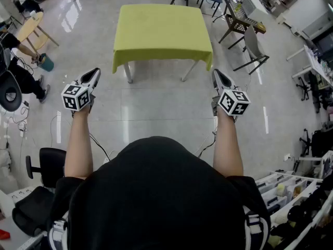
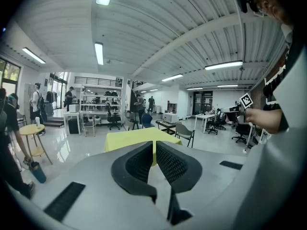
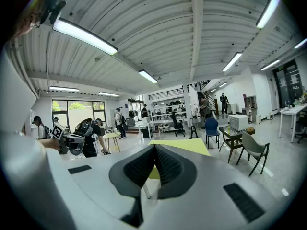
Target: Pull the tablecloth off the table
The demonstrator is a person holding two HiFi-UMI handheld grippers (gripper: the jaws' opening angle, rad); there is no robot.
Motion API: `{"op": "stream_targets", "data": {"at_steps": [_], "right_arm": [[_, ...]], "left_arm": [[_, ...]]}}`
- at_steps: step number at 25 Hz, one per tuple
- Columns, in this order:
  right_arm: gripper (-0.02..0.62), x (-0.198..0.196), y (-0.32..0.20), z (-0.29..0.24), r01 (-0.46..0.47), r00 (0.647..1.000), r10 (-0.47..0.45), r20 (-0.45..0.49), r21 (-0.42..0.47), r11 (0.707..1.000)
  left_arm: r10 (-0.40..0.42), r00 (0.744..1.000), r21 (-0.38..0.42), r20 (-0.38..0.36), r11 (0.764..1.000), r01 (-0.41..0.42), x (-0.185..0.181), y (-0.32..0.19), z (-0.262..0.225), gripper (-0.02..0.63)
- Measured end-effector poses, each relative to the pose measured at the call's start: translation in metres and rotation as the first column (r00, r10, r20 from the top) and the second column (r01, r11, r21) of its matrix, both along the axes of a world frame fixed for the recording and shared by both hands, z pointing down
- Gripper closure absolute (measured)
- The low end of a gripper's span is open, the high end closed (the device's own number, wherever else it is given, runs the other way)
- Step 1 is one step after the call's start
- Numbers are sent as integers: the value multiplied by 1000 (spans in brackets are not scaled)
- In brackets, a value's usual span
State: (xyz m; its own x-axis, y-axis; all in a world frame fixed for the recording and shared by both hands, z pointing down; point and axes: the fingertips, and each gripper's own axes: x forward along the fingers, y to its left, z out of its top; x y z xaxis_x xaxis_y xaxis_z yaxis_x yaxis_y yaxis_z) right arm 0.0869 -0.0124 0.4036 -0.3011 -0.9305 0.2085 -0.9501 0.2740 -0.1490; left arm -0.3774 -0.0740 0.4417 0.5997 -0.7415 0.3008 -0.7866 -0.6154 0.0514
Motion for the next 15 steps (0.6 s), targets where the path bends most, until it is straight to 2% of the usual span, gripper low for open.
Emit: {"op": "stream_targets", "data": {"at_steps": [7, 15], "right_arm": [[578, -2, 19, 6, 7, 1000, -7, -29, -5, 1000], [578, -9, 25, 3, 1, 1000, -1, -7, 4, 1000]], "left_arm": [[33, 999, -13, 29, 999, -33, 17, 24, 1, 580], [49, 998, -33, 33, 998, -48, 21, 35, 3, 583]]}}
